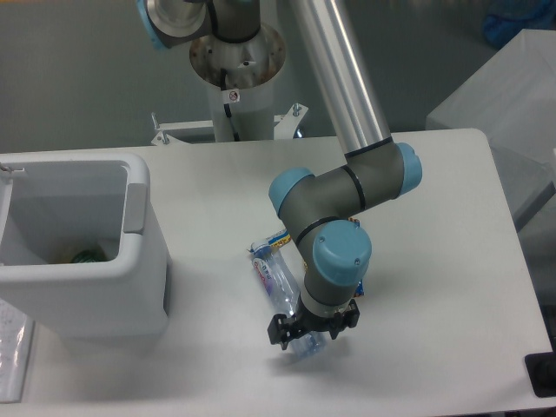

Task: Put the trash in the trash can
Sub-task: 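Lower the gripper onto the bottle's cap end and close on it, then lift the bottle and carry it over the white trash bin, then lower the bottle into the bin and open the gripper, then move the open gripper over the colorful snack wrapper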

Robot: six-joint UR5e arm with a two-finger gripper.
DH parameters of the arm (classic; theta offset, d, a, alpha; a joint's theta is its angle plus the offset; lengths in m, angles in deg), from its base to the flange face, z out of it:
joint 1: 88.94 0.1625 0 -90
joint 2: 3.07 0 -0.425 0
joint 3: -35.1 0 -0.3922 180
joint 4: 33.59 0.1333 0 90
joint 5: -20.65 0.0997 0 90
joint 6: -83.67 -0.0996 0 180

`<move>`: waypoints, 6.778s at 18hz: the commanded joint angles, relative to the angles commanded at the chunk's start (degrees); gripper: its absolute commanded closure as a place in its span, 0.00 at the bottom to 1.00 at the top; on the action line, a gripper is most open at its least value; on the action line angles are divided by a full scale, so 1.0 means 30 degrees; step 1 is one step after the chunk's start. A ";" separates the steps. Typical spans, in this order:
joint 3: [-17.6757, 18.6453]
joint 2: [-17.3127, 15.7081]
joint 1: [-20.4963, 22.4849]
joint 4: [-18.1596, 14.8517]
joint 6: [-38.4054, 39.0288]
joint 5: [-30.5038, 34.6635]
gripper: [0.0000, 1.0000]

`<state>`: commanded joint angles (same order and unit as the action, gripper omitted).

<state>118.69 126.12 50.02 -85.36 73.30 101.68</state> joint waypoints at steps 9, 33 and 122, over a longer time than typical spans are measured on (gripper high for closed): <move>0.0176 0.0148 -0.0234 0.0030 0.0000 0.0643 0.00; 0.0323 -0.0349 -0.0352 0.0001 -0.0320 0.0967 0.38; 0.6736 -1.4675 -0.0098 0.4659 -0.0263 -0.3429 0.00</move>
<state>138.89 82.10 49.72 -71.39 72.51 91.40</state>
